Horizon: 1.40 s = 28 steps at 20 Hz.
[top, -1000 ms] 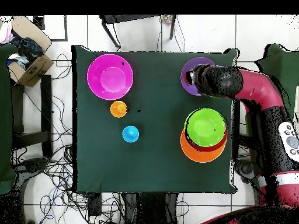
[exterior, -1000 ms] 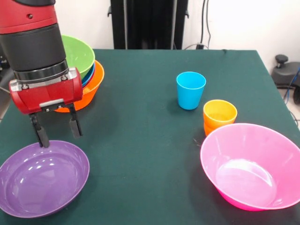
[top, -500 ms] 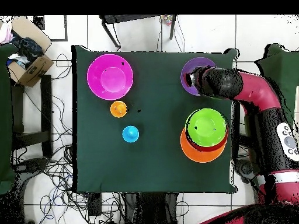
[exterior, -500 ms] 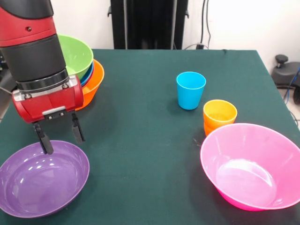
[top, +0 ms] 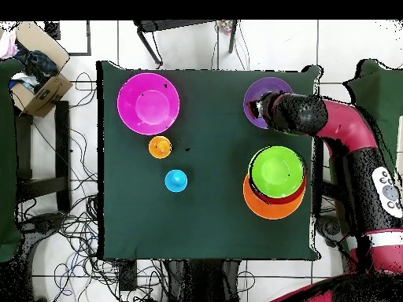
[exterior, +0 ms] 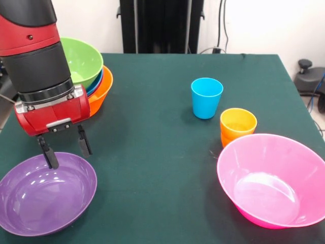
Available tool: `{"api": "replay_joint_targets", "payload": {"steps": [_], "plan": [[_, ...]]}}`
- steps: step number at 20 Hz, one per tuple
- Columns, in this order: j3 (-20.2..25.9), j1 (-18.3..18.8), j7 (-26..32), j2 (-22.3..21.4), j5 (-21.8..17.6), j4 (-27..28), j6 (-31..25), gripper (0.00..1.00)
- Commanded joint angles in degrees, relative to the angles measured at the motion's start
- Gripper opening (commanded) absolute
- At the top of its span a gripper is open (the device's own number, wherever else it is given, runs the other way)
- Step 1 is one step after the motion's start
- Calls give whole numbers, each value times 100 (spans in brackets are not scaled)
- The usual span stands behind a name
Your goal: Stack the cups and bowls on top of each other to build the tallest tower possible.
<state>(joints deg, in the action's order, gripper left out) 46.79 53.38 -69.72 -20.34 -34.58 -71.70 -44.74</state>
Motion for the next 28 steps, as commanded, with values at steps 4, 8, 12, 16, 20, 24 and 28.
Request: {"api": "replay_joint_targets", "payload": {"steps": [4,8,12,16,20,24,28], "plan": [[2,30,1375,148,-457,-495,256,100],[13,55,1273,218,-466,-588,374,100],[-4,79,1182,231,-497,-729,496,100],[-79,47,1122,262,-613,-729,680,100],[-179,-25,1051,242,-799,-656,866,100],[-223,-57,997,384,-930,-562,962,100],[-221,-69,999,396,-939,-531,888,100]]}}
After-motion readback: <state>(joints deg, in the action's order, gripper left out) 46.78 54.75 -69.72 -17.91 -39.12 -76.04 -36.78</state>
